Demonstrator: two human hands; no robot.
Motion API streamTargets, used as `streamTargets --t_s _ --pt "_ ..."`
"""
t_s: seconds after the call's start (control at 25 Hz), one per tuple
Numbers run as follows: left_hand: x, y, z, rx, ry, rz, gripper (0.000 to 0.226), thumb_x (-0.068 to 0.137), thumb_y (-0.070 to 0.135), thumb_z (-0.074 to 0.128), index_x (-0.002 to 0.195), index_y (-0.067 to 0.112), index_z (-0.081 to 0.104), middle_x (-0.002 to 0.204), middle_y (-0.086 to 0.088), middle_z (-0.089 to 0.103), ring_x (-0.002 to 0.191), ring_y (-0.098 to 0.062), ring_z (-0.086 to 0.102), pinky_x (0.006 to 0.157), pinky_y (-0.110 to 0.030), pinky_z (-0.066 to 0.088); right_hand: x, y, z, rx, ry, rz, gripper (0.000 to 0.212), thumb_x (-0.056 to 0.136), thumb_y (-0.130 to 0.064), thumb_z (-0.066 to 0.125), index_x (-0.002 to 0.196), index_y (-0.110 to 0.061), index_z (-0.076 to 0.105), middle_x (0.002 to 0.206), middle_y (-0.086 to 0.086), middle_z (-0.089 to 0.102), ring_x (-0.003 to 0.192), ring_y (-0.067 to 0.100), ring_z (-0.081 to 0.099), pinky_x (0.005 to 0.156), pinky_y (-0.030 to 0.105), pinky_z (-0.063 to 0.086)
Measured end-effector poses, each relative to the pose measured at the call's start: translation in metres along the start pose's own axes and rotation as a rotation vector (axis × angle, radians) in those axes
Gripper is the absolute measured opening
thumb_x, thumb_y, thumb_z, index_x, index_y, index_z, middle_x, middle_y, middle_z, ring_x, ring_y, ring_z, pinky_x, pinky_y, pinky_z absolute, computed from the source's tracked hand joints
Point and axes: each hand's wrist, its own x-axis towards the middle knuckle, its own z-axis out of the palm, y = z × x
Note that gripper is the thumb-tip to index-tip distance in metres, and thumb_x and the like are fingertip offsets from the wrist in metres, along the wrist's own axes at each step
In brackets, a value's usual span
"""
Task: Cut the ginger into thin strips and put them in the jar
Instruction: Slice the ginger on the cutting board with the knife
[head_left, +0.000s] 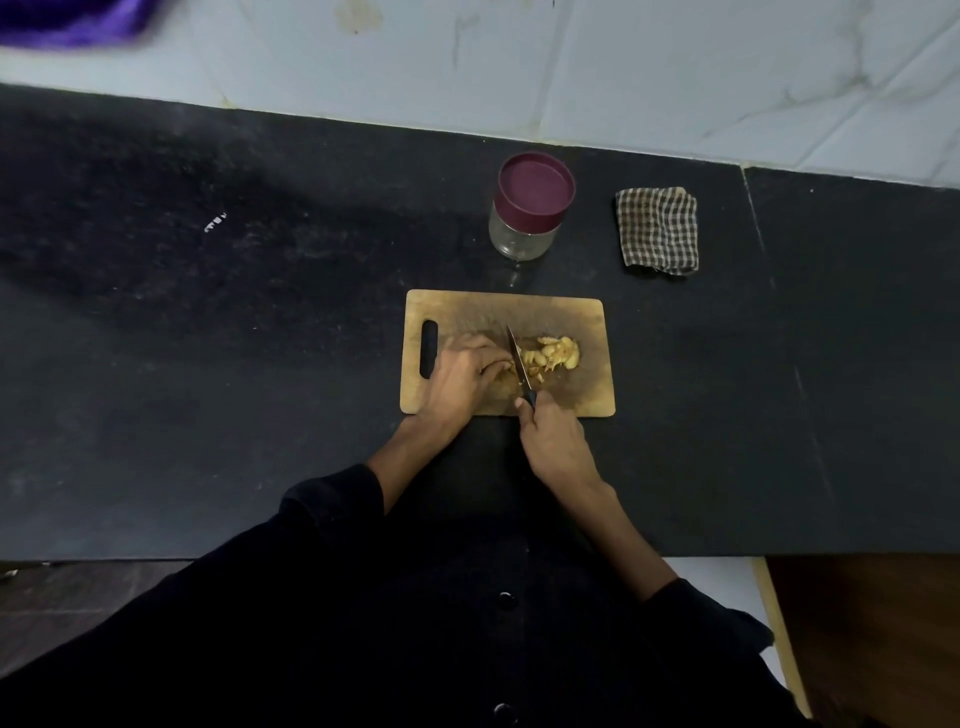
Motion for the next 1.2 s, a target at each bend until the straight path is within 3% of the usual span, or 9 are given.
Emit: streamTargets --t_s 0.24,0.36,0.56,0.64,0.76,0.84,0.96,1.08,1.2 --pt "0.0 -0.004 0.003 0.024 0.025 0.021 0.011 0.078 0.005 0.071 0.088 0.004 0.076 0.085 -0.009 0.072 0.082 -0.027 0.066 0.082 -0.024 0.034 0.0 -0.001 0.003 -0.025 -0.011 0.015 0.03 0.106 -0.035 0.037 0.112 -0.009 0.051 0.102 0.014 0.062 0.098 0.034 0.062 0.078 0.043 0.049" --pt "0.0 -0.006 0.003 0.026 0.031 0.039 0.011 0.077 0.007 0.07 0.087 0.005 0.076 0.084 -0.009 0.072 0.08 -0.026 0.066 0.081 -0.024 0.035 -0.001 -0.006 0.004 -0.099 -0.016 0.049 0.031 0.106 -0.033 0.036 0.116 -0.007 0.049 0.109 0.017 0.062 0.103 0.035 0.06 0.073 0.037 0.04" --pt "-0.001 -0.007 0.004 0.042 0.013 0.044 0.011 0.078 0.007 0.071 0.088 0.006 0.076 0.086 -0.008 0.072 0.083 -0.026 0.066 0.081 -0.031 0.04 -0.002 -0.008 0.003 -0.116 -0.053 0.086 0.032 0.106 -0.033 0.036 0.115 -0.006 0.05 0.112 0.017 0.061 0.106 0.036 0.059 0.076 0.039 0.04" --pt "0.0 -0.005 0.003 0.048 0.014 0.032 0.011 0.08 0.007 0.07 0.09 0.007 0.075 0.089 -0.008 0.071 0.085 -0.025 0.065 0.082 -0.032 0.04 0.002 -0.004 -0.001 -0.034 -0.091 0.087 0.031 0.105 -0.035 0.037 0.111 -0.009 0.053 0.103 0.013 0.061 0.095 0.031 0.061 0.074 0.038 0.043" --pt "-0.002 -0.007 0.003 0.046 -0.022 0.027 0.009 0.085 0.01 0.068 0.092 0.009 0.073 0.093 -0.006 0.07 0.09 -0.023 0.063 0.086 -0.036 0.041 0.002 0.008 -0.008 0.361 -0.178 0.144 0.023 0.104 -0.037 0.039 0.093 -0.021 0.05 0.071 0.004 0.049 0.053 0.014 0.047 0.047 0.028 0.04" --pt "-0.002 -0.006 0.002 0.043 -0.044 0.027 0.009 0.085 0.01 0.067 0.092 0.009 0.073 0.094 -0.006 0.069 0.092 -0.022 0.062 0.087 -0.04 0.044 -0.003 0.013 -0.01 0.477 -0.17 0.169 0.023 0.104 -0.036 0.041 0.086 -0.023 0.046 0.063 0.003 0.043 0.041 0.011 0.038 0.036 0.023 0.033" --pt "0.0 -0.004 0.0 0.005 -0.059 -0.003 0.012 0.086 0.011 0.066 0.096 0.01 0.072 0.096 -0.005 0.069 0.094 -0.021 0.061 0.089 -0.04 0.045 -0.003 0.015 -0.007 0.397 -0.128 0.124 0.026 0.104 -0.035 0.042 0.082 -0.022 0.046 0.065 0.003 0.048 0.045 0.013 0.042 0.038 0.025 0.034" --pt "0.0 -0.002 -0.001 0.025 -0.1 0.03 0.021 0.089 0.017 0.063 0.108 0.013 0.07 0.104 -0.004 0.067 0.101 -0.02 0.059 0.092 -0.04 0.044 0.001 0.015 -0.007 0.276 -0.079 0.073 0.025 0.103 -0.038 0.042 0.082 -0.026 0.046 0.075 0.0 0.051 0.06 0.014 0.048 0.051 0.03 0.039" --pt "-0.001 -0.001 -0.002 0.072 -0.102 0.05 0.022 0.088 0.021 0.064 0.107 0.013 0.072 0.103 -0.005 0.067 0.101 -0.023 0.058 0.09 -0.044 0.043 0.004 0.015 -0.005 0.225 -0.062 0.06 0.024 0.103 -0.04 0.041 0.093 -0.021 0.051 0.083 0.004 0.054 0.076 0.023 0.052 0.063 0.039 0.045"
